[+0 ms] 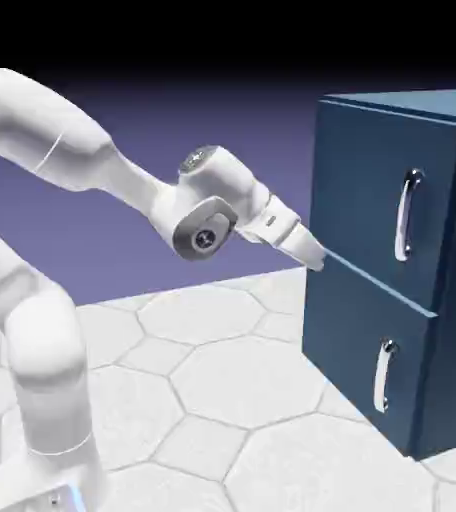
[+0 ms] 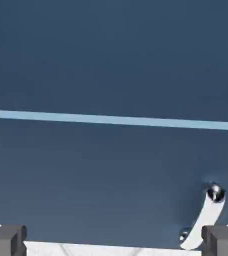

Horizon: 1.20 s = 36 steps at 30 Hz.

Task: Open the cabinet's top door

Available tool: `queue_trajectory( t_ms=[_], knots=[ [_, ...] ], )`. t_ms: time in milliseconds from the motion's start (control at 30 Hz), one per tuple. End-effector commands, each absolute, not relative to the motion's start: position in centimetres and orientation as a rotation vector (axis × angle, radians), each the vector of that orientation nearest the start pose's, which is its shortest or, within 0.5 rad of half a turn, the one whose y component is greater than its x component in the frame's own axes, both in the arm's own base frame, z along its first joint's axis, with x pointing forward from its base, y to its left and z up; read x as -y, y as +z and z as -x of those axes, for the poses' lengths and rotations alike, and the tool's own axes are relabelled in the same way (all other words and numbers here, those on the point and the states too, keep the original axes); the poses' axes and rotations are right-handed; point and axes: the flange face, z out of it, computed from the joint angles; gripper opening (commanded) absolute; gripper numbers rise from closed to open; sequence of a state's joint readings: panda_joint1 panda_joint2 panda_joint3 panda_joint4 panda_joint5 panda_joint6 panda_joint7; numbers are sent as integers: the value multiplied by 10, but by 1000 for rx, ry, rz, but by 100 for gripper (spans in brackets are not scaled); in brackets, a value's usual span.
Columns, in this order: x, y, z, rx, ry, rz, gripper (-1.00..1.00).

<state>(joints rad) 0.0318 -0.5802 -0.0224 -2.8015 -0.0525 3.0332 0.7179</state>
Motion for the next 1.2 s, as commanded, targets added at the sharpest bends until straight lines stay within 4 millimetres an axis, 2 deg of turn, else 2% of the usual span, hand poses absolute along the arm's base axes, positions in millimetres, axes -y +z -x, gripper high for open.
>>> queue_trajectory(
  t_ms=[0, 300, 600, 900, 1167],
  knots=[
    [-10, 472, -389, -793, -1106, 2546, 0],
    [-22, 521, -383, -150, -1375, 2721, 0],
    [-19, 558, -372, 499, -1636, 2784, 0],
    [-3, 579, -363, 1148, -1869, 2751, 0],
    [21, 583, -363, 1730, -2028, 2650, 0]
  ],
)
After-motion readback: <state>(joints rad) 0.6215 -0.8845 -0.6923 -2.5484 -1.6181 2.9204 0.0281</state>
